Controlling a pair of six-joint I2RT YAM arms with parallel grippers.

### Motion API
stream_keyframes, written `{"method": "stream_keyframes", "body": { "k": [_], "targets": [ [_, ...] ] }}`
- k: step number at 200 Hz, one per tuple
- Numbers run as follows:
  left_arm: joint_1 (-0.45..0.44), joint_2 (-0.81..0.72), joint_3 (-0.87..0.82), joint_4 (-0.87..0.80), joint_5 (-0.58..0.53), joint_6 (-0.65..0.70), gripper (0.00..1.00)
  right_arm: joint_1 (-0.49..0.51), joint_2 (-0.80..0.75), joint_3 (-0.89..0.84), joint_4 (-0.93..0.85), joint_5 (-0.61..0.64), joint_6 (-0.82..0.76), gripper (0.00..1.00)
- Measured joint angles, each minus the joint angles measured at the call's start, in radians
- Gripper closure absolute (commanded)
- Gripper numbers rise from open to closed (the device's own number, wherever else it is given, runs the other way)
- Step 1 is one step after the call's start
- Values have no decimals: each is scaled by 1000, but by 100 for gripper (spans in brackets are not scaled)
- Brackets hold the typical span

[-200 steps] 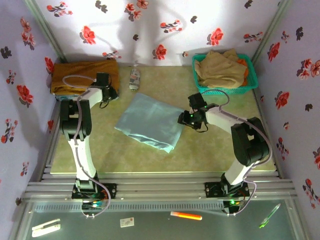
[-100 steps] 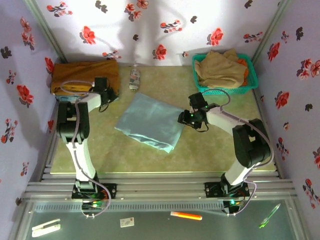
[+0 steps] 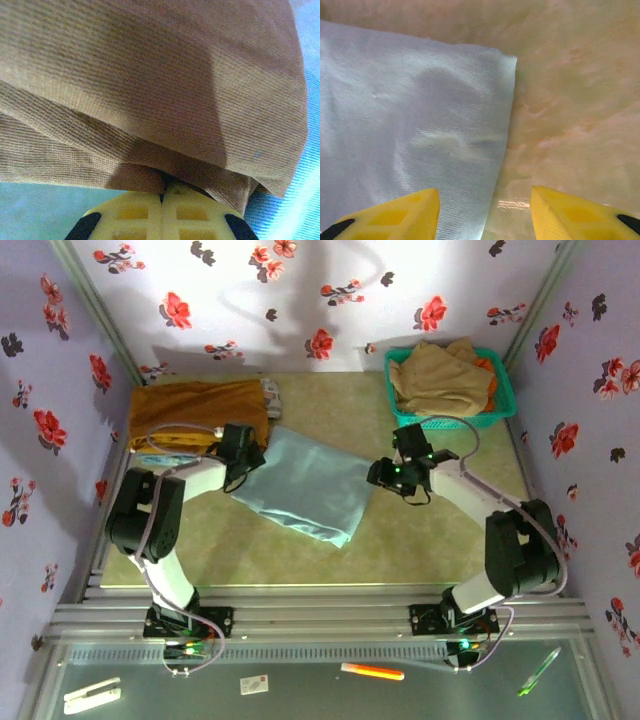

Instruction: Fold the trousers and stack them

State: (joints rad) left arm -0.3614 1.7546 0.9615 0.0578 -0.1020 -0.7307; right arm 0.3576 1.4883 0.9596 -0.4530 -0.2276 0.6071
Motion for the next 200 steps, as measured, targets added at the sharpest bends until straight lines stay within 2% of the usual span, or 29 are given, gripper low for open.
{"method": "stream_keyframes", "body": {
  "k": [8, 20, 30, 44, 51, 74, 107, 119, 134, 173, 200],
  "targets": [
    [-3, -14, -9, -4, -4, -5, 98, -10, -19, -8, -9, 3, -4, 47],
    [-3, -33, -16, -23, -9, -9, 59, -21, -48, -18, -26, 7, -9, 46],
    [-3, -45, -16, -40, -10, -12, 44, -26, -67, -23, -38, 11, -14, 44],
    [-5, -75, -16, -80, -10, -11, 15, -30, -92, -26, -55, 14, -20, 41],
    [-5, -100, -16, -102, -10, -11, 8, -30, -101, -26, -63, 14, -24, 39],
    [-5, -220, -41, -157, -9, -4, 8, -30, -131, -42, -68, 6, -21, 34],
    [-9, -386, -132, -179, 43, 8, 18, -6, -135, -134, -15, -51, 17, 32],
    [-20, -393, -174, -174, 63, 13, 23, 23, -116, -153, -5, -63, 32, 32],
    [-39, -374, -235, -164, 90, 18, 36, 51, -85, -160, 16, -73, 48, 32],
    [-113, -348, -377, -97, 101, 23, 38, 34, -68, -160, 32, -74, 45, 32],
    [-238, -392, -430, -43, 76, -35, 37, -38, -68, -154, 5, -64, 19, 31]
  ]
}}
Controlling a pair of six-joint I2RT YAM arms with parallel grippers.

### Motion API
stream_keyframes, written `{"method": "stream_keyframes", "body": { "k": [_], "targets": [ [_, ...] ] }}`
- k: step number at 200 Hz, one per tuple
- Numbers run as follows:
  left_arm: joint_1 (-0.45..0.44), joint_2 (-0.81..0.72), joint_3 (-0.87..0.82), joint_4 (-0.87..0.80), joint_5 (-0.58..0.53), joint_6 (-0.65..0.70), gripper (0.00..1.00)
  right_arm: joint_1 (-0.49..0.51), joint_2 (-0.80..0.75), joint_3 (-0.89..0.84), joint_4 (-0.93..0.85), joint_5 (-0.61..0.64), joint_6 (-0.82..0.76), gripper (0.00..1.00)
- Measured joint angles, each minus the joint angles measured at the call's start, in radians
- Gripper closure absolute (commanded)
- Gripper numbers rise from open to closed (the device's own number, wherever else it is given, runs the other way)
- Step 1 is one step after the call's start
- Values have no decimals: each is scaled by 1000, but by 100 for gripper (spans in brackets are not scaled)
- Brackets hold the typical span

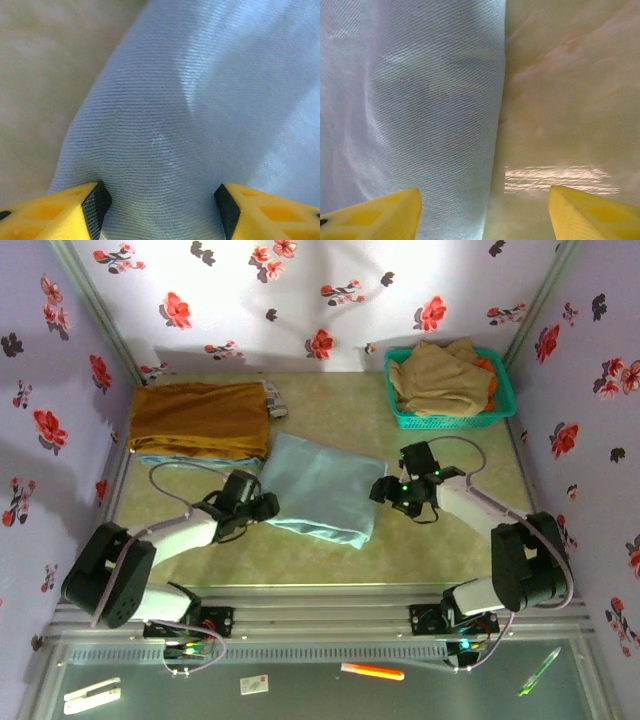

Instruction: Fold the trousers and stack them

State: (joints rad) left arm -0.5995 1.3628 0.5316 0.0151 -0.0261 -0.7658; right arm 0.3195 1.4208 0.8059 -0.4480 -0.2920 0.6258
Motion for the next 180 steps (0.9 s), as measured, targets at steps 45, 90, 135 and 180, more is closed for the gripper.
{"method": "stream_keyframes", "body": {
  "k": [45, 90, 135, 180],
  "targets": [
    [-302, -94, -13, -32, -12, -143, 13, -115, 1, 62, -51, 5, -49, 27],
    [-277, -289, 37, -195, -69, -148, 1, -122, 45, 87, -49, 32, -95, 14],
    [-11, -143, 69, -148, 78, -51, 2, -124, 149, 87, -5, -4, -130, 13],
    [73, 195, 202, -58, 314, 92, 10, -124, 227, 86, 48, -63, -150, 26]
  ]
}}
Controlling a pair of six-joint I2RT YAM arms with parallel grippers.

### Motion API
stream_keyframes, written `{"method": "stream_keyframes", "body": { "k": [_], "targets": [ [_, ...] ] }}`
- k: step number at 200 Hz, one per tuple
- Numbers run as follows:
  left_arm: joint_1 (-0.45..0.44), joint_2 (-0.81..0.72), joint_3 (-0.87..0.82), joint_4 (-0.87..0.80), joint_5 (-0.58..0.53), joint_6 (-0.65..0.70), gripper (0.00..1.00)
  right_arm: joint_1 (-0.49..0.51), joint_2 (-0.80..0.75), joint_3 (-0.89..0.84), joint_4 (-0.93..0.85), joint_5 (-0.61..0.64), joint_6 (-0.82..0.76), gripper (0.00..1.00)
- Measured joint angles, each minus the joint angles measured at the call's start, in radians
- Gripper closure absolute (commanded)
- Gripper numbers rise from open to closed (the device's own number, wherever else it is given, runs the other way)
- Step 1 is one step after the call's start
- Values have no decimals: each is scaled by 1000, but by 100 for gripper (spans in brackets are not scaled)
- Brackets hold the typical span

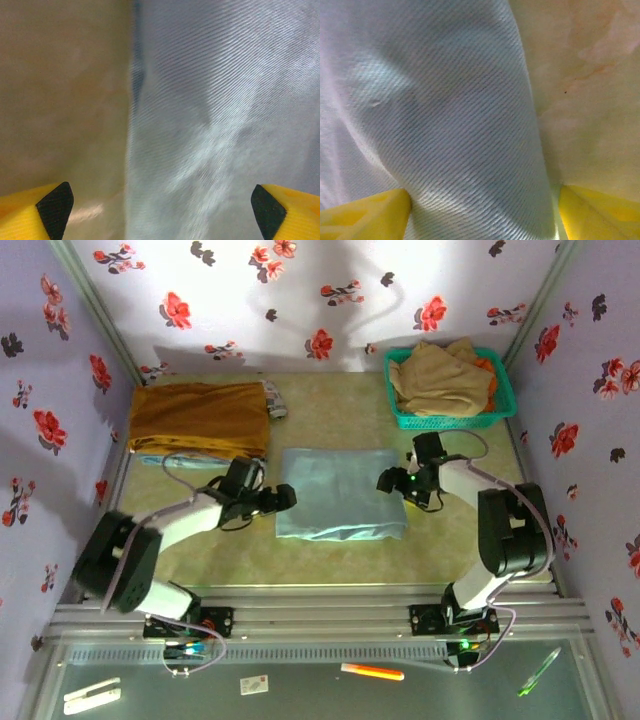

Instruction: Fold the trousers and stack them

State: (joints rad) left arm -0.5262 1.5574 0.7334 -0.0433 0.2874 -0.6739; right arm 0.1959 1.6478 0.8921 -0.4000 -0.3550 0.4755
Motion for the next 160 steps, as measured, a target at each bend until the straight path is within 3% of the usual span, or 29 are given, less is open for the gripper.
{"method": "stream_keyframes", "body": {
  "k": [36, 64, 118, 138, 160],
  "targets": [
    [36, 60, 25, 18, 89, 11, 18, -12, -6, -24, 29, -16, 7, 41],
    [40, 75, 21, 35, 97, 6, 26, -15, -8, -35, 39, -8, 18, 52],
    [14, 103, 48, 69, 107, 7, 24, 21, -2, -39, 85, -53, 26, 55],
    [12, 119, 58, 65, 105, 7, 31, 31, -2, -40, 89, -59, 31, 55],
    [12, 128, 58, 76, 95, 8, 50, 34, -2, -39, 89, -60, 32, 57]
  ]
}}
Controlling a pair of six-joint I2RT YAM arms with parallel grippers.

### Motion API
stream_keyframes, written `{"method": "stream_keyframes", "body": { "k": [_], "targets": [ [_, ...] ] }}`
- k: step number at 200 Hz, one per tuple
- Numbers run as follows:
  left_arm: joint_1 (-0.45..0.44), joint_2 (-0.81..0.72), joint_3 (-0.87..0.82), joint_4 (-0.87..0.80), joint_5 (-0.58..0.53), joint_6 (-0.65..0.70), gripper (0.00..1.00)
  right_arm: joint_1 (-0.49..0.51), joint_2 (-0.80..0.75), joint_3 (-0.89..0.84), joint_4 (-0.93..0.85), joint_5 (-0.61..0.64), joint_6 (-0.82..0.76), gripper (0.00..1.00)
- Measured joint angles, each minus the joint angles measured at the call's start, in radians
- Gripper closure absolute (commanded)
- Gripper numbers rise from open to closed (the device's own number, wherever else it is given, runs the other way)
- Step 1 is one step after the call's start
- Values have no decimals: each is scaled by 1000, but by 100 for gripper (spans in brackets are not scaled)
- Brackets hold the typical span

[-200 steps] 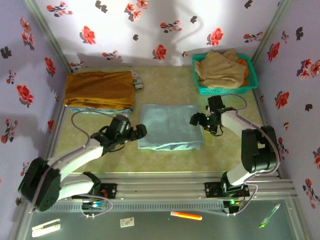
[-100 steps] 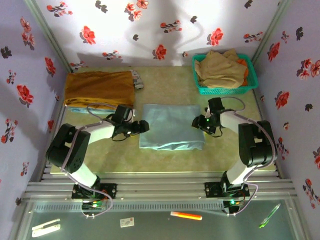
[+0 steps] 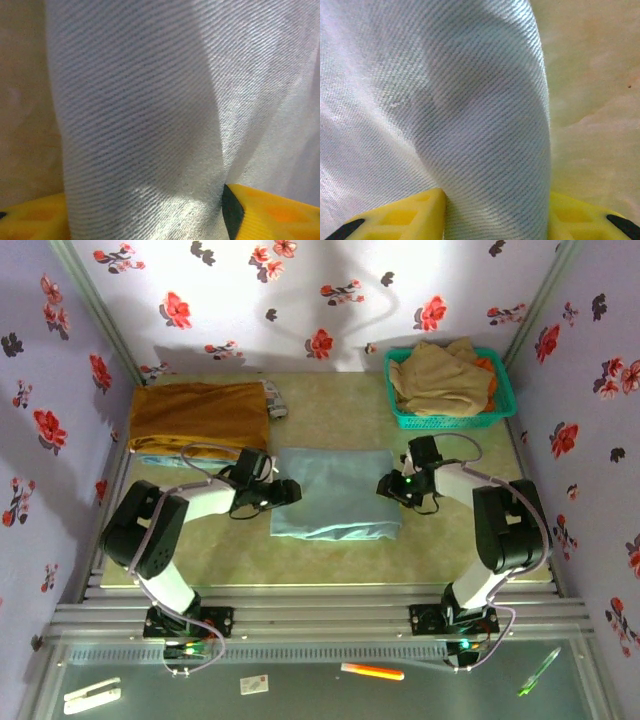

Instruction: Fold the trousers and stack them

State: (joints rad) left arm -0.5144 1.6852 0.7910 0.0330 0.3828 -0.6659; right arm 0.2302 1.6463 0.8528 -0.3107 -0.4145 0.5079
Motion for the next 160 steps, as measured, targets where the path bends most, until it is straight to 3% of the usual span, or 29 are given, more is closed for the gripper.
{"method": "stream_keyframes", "body": {
  "k": [20, 47, 59, 82, 111, 160],
  "targets": [
    [-1, 18, -5, 40, 3, 4, 69, 8, 0, 0, 0, 0, 1, 64],
    [-40, 57, -7, 158, 40, 5, 100, 10, 0, 0, 7, 6, 23, 87],
    [-51, 57, -8, 175, 48, 3, 100, 11, -1, -3, 21, -1, 30, 100],
    [-54, 32, -8, 154, 51, 0, 100, 14, -16, -8, 29, -12, 61, 100],
    [-48, -114, 5, 26, 31, 14, 100, 32, -97, 0, -17, -8, 79, 100],
    [32, -246, 160, -188, 28, 58, 100, 58, -201, 127, -122, 1, 85, 100]
  ]
}}
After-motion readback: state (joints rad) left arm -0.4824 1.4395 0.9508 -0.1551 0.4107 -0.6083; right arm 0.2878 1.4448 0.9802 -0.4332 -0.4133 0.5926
